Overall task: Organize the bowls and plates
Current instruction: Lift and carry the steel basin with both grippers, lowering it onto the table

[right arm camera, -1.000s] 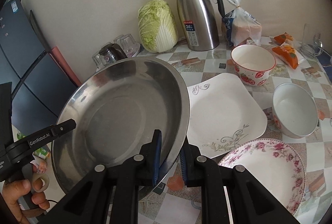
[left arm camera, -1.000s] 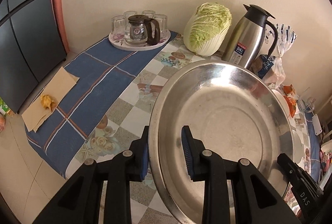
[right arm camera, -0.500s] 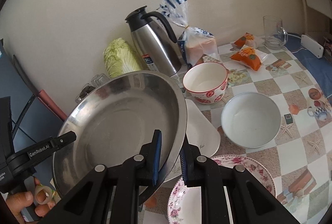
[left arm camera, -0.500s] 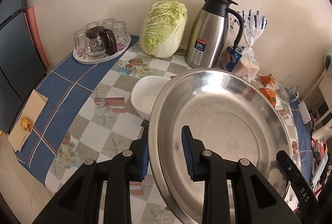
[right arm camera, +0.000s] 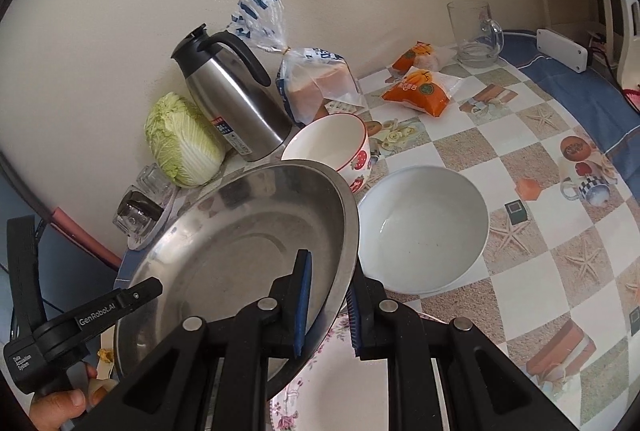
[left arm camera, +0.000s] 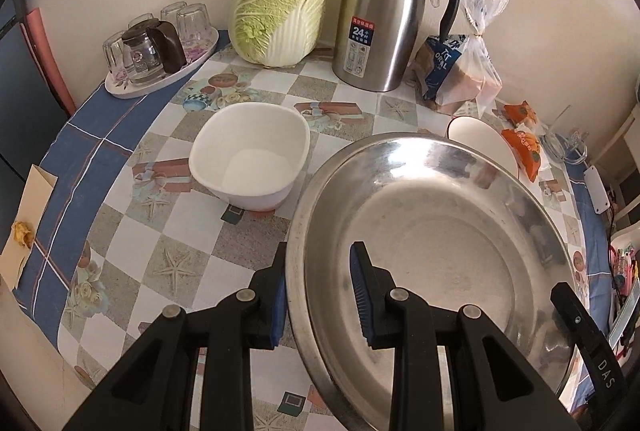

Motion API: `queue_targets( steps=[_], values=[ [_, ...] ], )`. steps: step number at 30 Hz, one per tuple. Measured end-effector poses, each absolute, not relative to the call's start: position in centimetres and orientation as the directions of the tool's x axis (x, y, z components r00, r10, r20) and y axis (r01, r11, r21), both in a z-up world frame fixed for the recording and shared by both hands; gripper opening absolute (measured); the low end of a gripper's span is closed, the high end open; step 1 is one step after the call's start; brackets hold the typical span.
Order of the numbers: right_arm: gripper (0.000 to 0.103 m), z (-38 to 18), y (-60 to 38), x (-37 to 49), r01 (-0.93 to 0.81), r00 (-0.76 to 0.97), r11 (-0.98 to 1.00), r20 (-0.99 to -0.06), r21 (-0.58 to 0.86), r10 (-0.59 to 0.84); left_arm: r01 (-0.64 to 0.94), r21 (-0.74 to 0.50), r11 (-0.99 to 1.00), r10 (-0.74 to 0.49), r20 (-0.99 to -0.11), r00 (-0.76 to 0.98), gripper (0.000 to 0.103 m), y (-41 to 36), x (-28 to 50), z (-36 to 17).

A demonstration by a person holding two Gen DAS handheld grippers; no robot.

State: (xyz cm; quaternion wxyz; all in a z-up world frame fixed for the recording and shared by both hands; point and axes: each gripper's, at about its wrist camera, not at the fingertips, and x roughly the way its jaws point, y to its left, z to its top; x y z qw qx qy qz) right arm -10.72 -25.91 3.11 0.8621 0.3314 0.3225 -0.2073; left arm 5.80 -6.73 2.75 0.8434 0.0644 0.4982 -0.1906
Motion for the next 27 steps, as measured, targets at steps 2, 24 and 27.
queue_targets(
  steps=[2, 24, 27],
  values=[
    [0.018, 2.9, -26.1, -10.4, 0.577, 0.698, 0.697, -0.7, 0.426, -0.15, 0.384, -0.086, 0.919, -0.257, -0.87, 0.422, 0.03, -6.9, 6.1, 2.3],
    [0.018, 0.3, -26.4, -7.2, 0.586, 0.641, 0.73, -0.752, 0.351, -0.153, 0.331, -0.135, 0.934, -0.258, -0.894, 0.366, 0.03, -6.2, 8.6, -0.6],
    [0.018, 0.2, -26.1, -6.9, 0.581, 0.637, 0.739, -0.756, 0.341, -0.152, 0.32, -0.135, 0.938, -0.255, -0.893, 0.371, 0.03, -5.7, 8.8, -0.4]
  ],
)
